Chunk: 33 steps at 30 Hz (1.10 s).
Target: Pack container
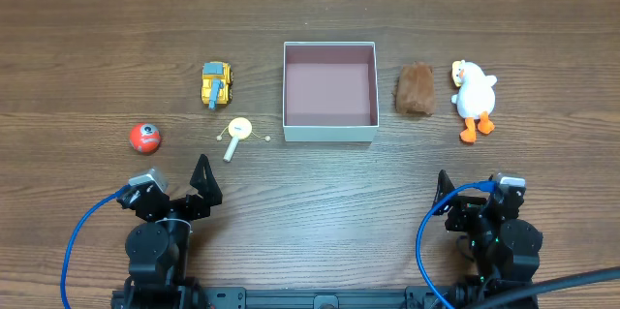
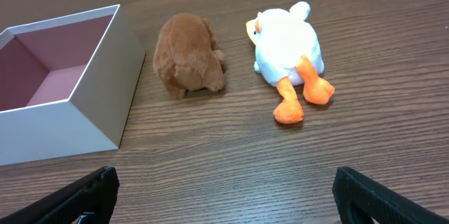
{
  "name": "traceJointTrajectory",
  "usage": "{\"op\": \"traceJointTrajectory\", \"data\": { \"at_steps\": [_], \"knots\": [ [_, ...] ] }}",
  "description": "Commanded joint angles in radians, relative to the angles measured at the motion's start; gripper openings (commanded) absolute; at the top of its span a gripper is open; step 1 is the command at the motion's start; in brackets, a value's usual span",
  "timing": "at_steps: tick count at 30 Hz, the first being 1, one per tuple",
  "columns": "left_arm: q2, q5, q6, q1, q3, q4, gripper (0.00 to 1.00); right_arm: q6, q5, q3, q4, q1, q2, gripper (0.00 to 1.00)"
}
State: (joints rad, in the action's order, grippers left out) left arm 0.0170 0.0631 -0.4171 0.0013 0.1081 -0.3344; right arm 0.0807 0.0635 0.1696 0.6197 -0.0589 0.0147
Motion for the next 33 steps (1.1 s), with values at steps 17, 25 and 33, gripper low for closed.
{"op": "traceJointTrajectory", "data": {
  "at_steps": [17,25,33],
  "knots": [
    [-0.011,-0.011,-0.01,-0.002,-0.008,0.006,1.0,-0.003,0.002,-0.008,0.022,-0.002,-0.011,1.0],
    [-0.011,0.027,0.008,-0.002,-0.008,0.01,1.0,-0.003,-0.008,-0.008,0.0,-0.002,-0.011,1.0],
    [-0.011,0.021,0.001,-0.002,-0.008,0.085,1.0,0.029,0.036,-0.008,-0.061,-0.002,-0.011,1.0]
  ]
}}
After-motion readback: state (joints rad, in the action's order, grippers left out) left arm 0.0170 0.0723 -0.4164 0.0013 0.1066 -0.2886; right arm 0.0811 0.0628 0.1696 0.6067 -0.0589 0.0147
